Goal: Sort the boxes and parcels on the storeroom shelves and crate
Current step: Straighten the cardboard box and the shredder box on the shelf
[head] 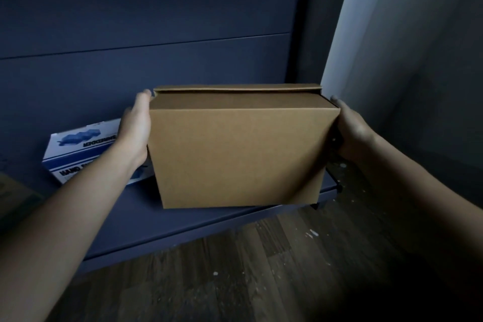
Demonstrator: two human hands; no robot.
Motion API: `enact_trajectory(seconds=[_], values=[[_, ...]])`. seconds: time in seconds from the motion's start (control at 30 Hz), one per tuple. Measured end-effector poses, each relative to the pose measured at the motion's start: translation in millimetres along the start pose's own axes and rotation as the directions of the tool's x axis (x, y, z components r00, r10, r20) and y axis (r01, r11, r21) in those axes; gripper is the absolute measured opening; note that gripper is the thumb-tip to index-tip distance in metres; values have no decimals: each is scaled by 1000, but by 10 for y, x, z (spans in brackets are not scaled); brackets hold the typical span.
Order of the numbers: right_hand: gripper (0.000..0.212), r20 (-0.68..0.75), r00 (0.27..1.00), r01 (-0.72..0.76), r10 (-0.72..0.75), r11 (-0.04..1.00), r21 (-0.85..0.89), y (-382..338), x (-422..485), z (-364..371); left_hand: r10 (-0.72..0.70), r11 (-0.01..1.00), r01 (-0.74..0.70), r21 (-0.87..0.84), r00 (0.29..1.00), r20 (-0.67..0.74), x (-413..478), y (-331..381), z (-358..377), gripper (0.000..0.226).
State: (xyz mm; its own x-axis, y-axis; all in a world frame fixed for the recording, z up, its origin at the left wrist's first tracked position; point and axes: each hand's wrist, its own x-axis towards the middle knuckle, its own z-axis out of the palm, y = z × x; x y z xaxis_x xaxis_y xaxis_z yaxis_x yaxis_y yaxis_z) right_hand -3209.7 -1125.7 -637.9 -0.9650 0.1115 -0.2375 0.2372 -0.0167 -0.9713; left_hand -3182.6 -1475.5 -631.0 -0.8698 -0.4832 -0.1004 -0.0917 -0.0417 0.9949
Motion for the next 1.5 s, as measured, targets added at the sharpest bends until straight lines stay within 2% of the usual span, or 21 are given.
enact_trajectory(seconds=[0.17,0.27,0.33,0.4,0.5,0.73,0.83,1.0,1.07,1.13,1.17,1.23,1.5], values=[[65,45,997,67,-67,998,10,-45,59,-67,181,983,-181,6,983,17,10,33,55,24],[63,107,990,92,-94,995,30,-32,31,-34,153,988,-153,-28,988,6,7,-29,84,7],[56,135,989,63,-65,998,19,31,28,11,83,995,-81,-55,996,22,-2,-85,86,15],[43,68,996,61,-61,998,-1,131,73,36,17,997,-15,-71,999,27,-3,-148,65,21],[39,12,998,64,-63,997,-40,264,118,65,-43,994,49,-101,998,52,-8,-286,11,9],[33,6,1000,-6,7,997,-74,565,300,25,-96,990,85,113,990,100,-66,-679,87,26],[44,-4,1000,29,-30,985,-170,614,361,11,-94,985,77,152,989,110,-52,-772,150,35],[49,10,981,170,-194,833,-527,719,356,77,-53,939,20,342,995,89,3,-932,223,37],[50,5,961,216,-277,737,-640,733,368,126,-35,935,15,353,998,52,41,-984,260,35],[50,40,921,284,-388,595,-752,714,381,181,-23,918,14,396,1000,20,81,-985,291,31],[49,82,896,329,-436,529,-782,700,376,223,-16,900,4,435,1000,23,88,-968,298,30],[47,143,865,397,-481,481,-782,670,357,348,-12,866,-17,500,998,54,81,-923,275,27],[42,287,860,509,-422,675,-535,540,89,1315,72,768,-116,630,993,95,-93,-534,-388,24]])
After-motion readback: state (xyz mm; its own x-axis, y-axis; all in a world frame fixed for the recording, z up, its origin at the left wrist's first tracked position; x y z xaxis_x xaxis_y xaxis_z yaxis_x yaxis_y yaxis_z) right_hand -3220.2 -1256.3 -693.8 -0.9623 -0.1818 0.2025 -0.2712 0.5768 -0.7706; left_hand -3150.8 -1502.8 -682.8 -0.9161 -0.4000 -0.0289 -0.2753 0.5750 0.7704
